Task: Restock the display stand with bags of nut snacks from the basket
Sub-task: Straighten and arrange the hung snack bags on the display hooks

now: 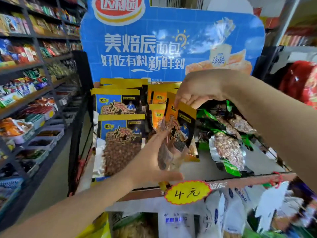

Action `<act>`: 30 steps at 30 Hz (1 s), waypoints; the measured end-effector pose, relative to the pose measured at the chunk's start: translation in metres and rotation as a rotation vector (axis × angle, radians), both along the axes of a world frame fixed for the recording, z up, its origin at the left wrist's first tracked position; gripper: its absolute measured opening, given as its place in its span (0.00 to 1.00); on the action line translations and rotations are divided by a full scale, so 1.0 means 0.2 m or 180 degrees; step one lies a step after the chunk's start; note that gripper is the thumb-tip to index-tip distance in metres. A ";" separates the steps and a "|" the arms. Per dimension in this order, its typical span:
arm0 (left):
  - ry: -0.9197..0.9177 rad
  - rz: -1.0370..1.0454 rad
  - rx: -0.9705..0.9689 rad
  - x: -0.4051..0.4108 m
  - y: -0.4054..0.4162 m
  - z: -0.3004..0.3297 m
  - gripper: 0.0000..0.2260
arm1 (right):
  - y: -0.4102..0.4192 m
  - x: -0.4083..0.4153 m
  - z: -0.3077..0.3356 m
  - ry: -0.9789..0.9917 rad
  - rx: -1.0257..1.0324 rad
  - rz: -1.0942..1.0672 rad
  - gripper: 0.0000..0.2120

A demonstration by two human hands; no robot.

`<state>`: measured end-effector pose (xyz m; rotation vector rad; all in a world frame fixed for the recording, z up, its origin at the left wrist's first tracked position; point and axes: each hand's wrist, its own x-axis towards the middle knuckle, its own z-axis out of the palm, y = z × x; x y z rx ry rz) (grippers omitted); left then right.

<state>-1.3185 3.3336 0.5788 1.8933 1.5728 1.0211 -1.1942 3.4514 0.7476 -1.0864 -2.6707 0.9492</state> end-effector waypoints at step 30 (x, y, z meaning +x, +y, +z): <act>-0.0390 0.1369 -0.1339 0.09 0.23 -0.09 0.27 | 0.51 -0.09 -0.57 -0.1247 0.2043 0.0671 0.15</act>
